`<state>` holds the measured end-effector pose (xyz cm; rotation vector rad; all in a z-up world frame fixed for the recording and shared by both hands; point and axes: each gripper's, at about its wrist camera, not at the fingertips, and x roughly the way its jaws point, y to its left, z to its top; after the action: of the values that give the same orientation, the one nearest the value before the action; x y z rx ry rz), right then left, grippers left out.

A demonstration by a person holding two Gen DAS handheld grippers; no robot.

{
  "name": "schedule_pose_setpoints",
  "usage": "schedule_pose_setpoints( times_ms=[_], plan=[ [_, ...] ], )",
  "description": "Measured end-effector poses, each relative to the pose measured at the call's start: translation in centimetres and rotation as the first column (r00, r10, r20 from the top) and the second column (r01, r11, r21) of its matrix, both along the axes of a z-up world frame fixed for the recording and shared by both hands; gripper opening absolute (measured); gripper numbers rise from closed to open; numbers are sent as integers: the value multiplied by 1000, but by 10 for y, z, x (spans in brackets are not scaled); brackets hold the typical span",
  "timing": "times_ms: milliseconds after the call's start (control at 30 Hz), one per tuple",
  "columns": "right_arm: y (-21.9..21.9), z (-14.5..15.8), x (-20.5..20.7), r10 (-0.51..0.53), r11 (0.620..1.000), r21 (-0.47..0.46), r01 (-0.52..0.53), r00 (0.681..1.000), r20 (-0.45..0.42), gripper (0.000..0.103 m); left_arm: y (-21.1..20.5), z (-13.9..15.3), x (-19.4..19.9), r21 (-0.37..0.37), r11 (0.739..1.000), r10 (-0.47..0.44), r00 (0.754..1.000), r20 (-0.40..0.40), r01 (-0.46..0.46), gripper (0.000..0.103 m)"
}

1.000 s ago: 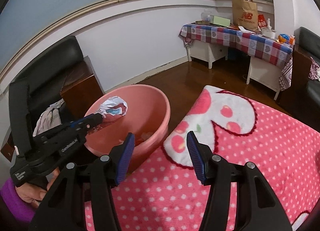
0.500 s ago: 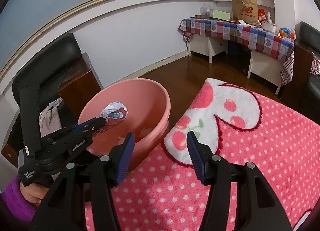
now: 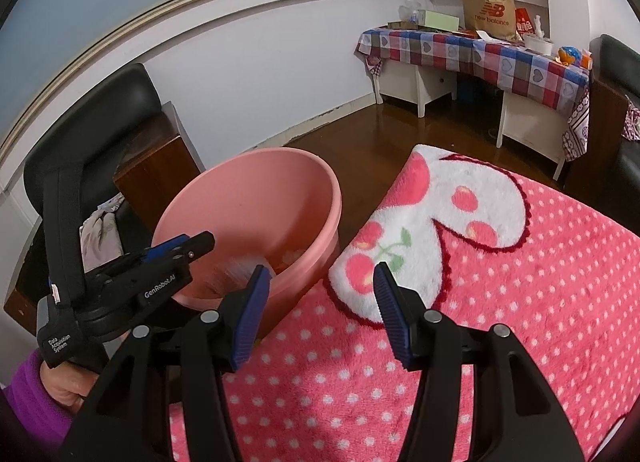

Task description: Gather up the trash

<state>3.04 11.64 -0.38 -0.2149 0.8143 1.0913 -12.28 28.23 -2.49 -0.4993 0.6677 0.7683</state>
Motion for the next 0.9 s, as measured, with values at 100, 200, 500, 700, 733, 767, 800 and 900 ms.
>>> schedule_pose_setpoints(
  times_ms=[100,200,500,700,733,767,800,900],
  plan=[
    [0,-1,1,-1,1000,-1,1,1000,-3,54,0,0,0,5,1000,2,1000,-4,-2,42],
    [-1,-1,1,-2,1000,-2,2,1000,-6,54,-1,1,0,11,1000,-1,1000,-6,1,43],
    [-1,-2,2,-6,1000,-1,6,1000,-9,54,-7,11,-1,50,999,-8,1000,-4,8,51],
    [-3,-3,2,-11,1000,0,11,1000,-11,55,-16,23,-3,84,996,-10,1000,7,10,52],
    [-4,-3,2,-13,1000,0,13,1000,-10,55,-18,25,-3,91,996,-12,1000,8,11,52],
    [-4,-2,2,-14,1000,0,14,1000,-8,55,-20,26,-4,96,995,-14,1000,9,13,52],
    [-5,-2,1,-15,1000,1,15,1000,-6,55,-22,29,-4,101,995,-15,1000,10,14,52],
    [-7,-1,-1,-21,1000,4,21,1000,8,55,-28,34,-7,108,994,-20,1000,16,18,52]
  ],
)
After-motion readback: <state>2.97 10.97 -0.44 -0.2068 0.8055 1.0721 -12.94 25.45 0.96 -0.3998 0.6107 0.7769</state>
